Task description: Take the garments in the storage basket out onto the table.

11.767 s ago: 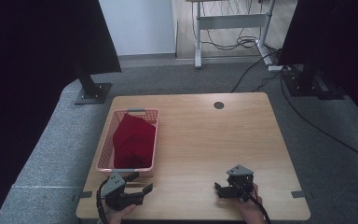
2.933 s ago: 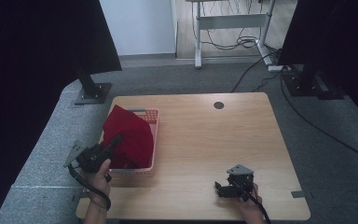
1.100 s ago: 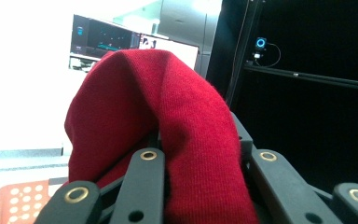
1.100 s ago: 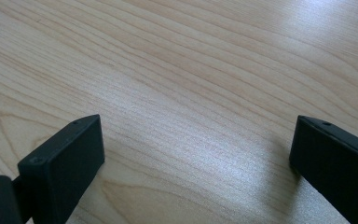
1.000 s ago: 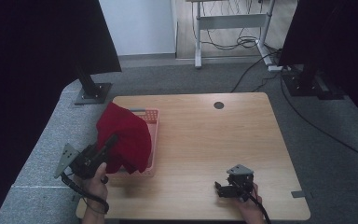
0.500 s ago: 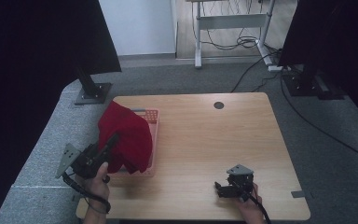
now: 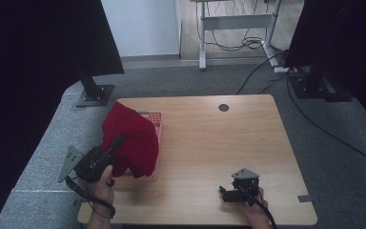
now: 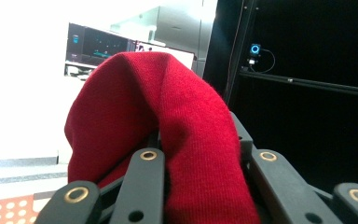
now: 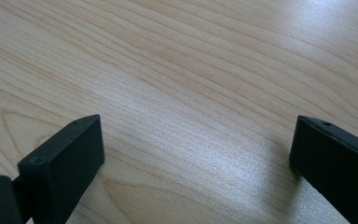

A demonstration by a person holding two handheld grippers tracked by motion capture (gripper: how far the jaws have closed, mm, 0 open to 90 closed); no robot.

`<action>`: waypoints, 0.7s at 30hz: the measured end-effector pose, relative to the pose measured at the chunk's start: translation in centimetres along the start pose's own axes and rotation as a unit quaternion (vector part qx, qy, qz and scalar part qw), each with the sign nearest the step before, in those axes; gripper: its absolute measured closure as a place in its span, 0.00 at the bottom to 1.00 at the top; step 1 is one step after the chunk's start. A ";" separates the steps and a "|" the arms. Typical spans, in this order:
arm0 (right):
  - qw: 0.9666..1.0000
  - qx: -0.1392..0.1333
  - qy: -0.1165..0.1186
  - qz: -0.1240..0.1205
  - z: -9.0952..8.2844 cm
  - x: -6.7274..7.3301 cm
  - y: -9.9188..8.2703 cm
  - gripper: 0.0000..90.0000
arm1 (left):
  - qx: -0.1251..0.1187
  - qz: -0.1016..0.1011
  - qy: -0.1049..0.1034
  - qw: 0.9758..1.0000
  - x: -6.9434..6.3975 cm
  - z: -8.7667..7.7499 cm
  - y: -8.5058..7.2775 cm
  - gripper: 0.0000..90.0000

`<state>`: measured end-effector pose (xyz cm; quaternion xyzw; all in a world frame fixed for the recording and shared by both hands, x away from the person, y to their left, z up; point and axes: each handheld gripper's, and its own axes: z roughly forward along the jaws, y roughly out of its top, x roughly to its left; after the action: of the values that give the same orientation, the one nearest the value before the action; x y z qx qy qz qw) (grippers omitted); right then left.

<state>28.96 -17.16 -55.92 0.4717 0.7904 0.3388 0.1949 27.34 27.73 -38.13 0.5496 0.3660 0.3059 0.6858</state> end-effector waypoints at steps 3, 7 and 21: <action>1.000 0.000 0.000 0.000 0.0 0.0 0.0 0.03 | -0.002 -0.004 -0.001 1.000 -0.1 0.2 0.0 0.82; 1.000 0.000 0.000 0.000 0.0 0.0 0.0 0.03 | -0.005 -0.004 -0.004 1.000 -0.5 0.5 0.0 0.82; 1.000 0.000 0.000 0.000 0.0 0.0 0.0 0.03 | -0.008 -0.005 -0.013 1.000 -1.1 1.3 0.2 0.82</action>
<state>28.95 -17.16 -55.92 0.4717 0.7905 0.3384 0.1952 27.82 26.17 -37.55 0.5463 0.3580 0.2981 0.6961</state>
